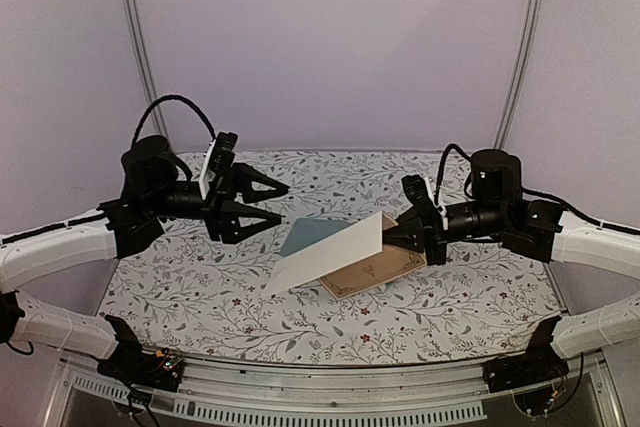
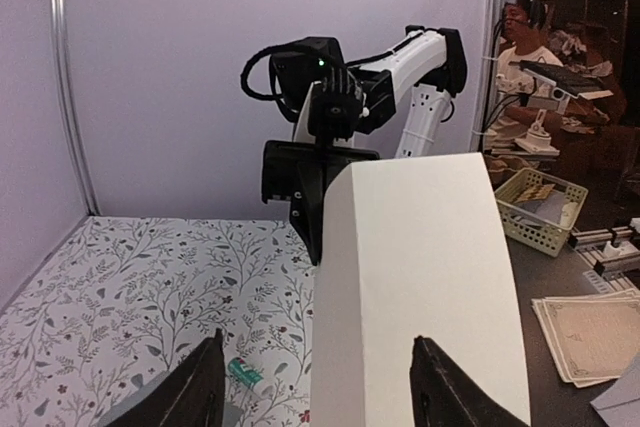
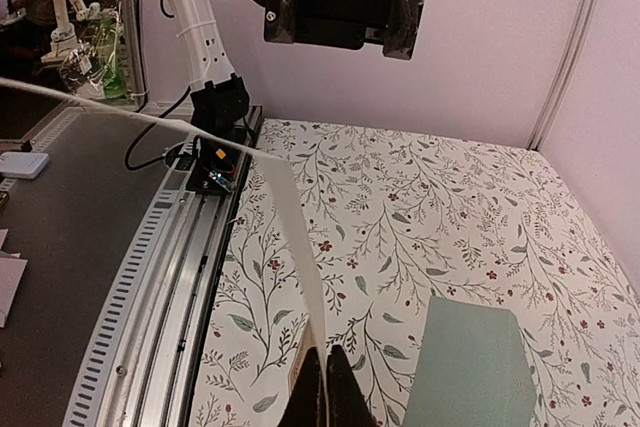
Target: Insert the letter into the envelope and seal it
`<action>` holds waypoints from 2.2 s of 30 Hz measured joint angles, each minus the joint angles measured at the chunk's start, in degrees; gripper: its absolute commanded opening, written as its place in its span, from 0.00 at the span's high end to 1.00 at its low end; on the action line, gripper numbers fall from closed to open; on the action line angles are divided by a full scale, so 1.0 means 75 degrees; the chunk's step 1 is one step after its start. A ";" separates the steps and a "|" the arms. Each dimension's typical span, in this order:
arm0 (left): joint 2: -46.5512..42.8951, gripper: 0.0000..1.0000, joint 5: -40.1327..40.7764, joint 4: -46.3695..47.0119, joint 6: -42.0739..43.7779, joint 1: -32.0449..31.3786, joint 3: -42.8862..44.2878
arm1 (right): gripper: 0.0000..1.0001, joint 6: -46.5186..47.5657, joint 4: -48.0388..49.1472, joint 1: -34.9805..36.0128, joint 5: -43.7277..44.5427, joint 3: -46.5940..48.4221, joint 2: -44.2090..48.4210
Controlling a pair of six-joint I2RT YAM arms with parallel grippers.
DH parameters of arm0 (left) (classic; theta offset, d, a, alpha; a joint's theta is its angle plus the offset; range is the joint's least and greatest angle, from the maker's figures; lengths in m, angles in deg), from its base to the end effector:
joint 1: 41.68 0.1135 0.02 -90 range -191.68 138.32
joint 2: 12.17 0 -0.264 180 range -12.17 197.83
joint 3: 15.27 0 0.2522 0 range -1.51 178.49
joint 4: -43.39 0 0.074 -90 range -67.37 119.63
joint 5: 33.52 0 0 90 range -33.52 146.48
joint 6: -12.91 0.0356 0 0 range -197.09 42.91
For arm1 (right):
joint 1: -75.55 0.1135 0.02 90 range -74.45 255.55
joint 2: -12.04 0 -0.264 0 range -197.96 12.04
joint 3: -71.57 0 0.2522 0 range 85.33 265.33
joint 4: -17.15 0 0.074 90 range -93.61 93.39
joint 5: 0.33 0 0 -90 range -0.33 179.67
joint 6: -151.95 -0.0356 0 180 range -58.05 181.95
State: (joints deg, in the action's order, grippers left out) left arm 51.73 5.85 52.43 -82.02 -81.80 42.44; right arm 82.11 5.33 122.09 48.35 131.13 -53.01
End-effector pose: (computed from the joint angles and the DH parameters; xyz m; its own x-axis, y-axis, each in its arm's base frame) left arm 0.1742 -0.1828 0.3282 -0.0480 -0.0308 -0.9984 0.9988 -0.0152 -0.0475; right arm 0.1589 0.2019 0.2988 0.1452 -0.2231 -0.9639 -0.9893 -0.0190 -0.1446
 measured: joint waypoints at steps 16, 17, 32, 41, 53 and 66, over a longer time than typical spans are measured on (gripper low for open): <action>0.1402 0.33 -0.0093 -0.0691 0.0801 -0.0953 0.0557 | 1.00 0.0035 -0.0321 0.0160 0.0000 0.0309 0.0003; 0.1475 0.33 -0.0035 -0.0749 0.0833 -0.0997 0.0603 | 1.00 0.0035 -0.0332 0.0160 0.0003 0.0329 0.0003; 0.2218 0.40 0.1518 -0.1530 0.1075 -0.1501 0.1177 | 1.00 0.0009 -0.0717 0.0160 0.0079 0.0516 0.0003; 0.2066 0.68 0.2285 -0.1877 0.1177 -0.1725 0.1239 | 1.00 -0.0061 -0.1003 0.0166 0.0280 0.0574 0.0003; 0.1941 1.00 0.2731 -0.1985 0.1256 -0.1862 0.1236 | 0.65 -0.0219 -0.0997 0.0181 0.0490 0.0589 0.0032; 0.0670 1.00 0.3660 -0.1961 0.0679 -0.1903 0.1099 | 0.16 -0.0874 -0.0766 0.0195 0.2168 0.0329 0.1384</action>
State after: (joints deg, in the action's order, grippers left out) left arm 56.76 33.31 37.73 -76.93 -96.07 50.68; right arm 75.55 -0.42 123.56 64.61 133.60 -42.63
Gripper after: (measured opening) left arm 0.004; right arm 0.814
